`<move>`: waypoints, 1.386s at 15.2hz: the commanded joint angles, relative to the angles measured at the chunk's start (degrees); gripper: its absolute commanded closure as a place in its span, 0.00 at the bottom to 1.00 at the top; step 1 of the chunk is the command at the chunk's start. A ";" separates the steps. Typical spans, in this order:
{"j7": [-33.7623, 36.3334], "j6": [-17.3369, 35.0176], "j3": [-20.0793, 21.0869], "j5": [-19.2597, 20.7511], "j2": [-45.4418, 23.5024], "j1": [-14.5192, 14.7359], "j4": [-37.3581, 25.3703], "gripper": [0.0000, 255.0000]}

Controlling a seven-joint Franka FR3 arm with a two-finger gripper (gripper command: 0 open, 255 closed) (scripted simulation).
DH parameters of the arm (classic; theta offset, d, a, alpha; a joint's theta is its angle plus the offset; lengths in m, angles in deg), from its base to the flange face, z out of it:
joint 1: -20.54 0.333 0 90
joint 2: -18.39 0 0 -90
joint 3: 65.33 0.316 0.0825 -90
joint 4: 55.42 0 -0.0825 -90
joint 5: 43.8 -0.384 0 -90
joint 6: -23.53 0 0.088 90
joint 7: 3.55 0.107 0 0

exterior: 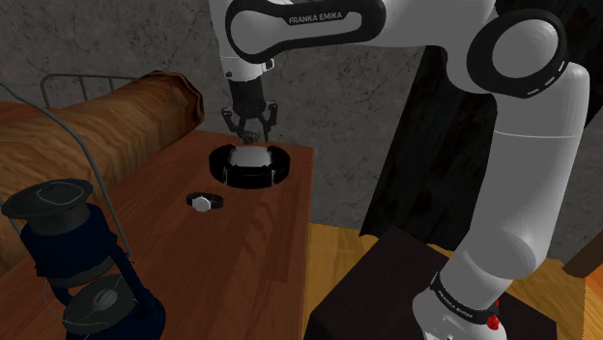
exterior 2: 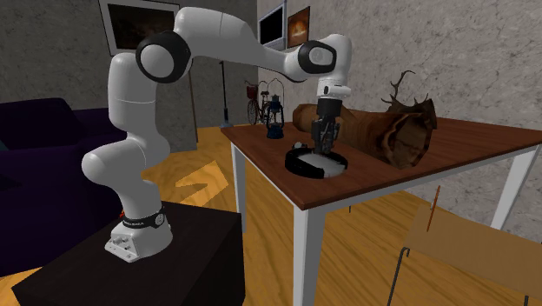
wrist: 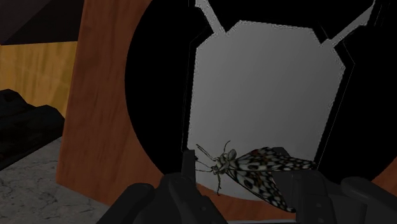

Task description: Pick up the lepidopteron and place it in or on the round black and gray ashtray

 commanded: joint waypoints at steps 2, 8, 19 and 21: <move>0.01 0.03 0.00 0.01 -0.01 0.00 0.02 1.00; 0.01 0.02 0.00 0.01 -0.01 0.00 0.01 0.00; -0.07 -8.16 0.33 0.90 -2.20 2.25 -10.05 0.00; -0.07 -8.15 0.33 0.90 -2.20 2.25 -10.04 0.00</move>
